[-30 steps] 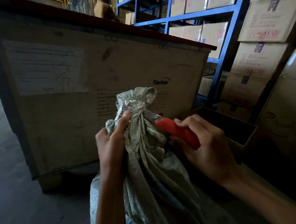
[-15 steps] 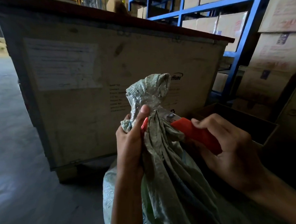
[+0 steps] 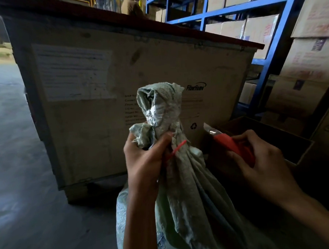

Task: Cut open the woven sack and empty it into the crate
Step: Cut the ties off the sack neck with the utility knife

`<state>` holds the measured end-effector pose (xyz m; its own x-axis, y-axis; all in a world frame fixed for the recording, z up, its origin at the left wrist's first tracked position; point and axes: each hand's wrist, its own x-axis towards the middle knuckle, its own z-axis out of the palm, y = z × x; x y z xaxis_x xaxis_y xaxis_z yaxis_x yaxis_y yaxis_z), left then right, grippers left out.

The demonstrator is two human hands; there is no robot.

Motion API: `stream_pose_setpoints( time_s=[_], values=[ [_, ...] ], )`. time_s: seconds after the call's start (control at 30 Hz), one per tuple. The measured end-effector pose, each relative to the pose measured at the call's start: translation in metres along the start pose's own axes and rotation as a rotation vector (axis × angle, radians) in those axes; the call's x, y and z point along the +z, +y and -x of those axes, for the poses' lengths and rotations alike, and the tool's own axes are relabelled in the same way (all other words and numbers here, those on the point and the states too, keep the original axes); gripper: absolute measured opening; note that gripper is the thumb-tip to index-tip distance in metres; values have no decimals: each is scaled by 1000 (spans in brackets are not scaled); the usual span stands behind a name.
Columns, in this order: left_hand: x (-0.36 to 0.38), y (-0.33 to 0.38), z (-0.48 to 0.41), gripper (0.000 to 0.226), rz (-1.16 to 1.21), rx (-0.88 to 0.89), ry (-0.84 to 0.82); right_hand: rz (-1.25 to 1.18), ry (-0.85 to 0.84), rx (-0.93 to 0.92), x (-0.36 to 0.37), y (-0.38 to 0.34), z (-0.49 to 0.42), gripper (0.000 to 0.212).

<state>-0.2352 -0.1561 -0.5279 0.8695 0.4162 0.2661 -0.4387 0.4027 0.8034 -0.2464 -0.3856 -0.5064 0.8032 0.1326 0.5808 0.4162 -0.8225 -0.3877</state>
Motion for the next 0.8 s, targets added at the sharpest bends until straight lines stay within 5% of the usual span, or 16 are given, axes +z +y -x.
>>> stream_pose_setpoints(
  time_s=[0.27,0.63,0.8],
  values=[
    [-8,-2,-4,36,-82,111,117,-2,92,-172,-13,-19,3,38],
    [-9,-2,-2,38,-207,216,37,43,79,-277,-15,-32,4,43],
    [-10,-5,-1,22,-248,200,18,69,88,-276,-19,-33,4,44]
  ],
)
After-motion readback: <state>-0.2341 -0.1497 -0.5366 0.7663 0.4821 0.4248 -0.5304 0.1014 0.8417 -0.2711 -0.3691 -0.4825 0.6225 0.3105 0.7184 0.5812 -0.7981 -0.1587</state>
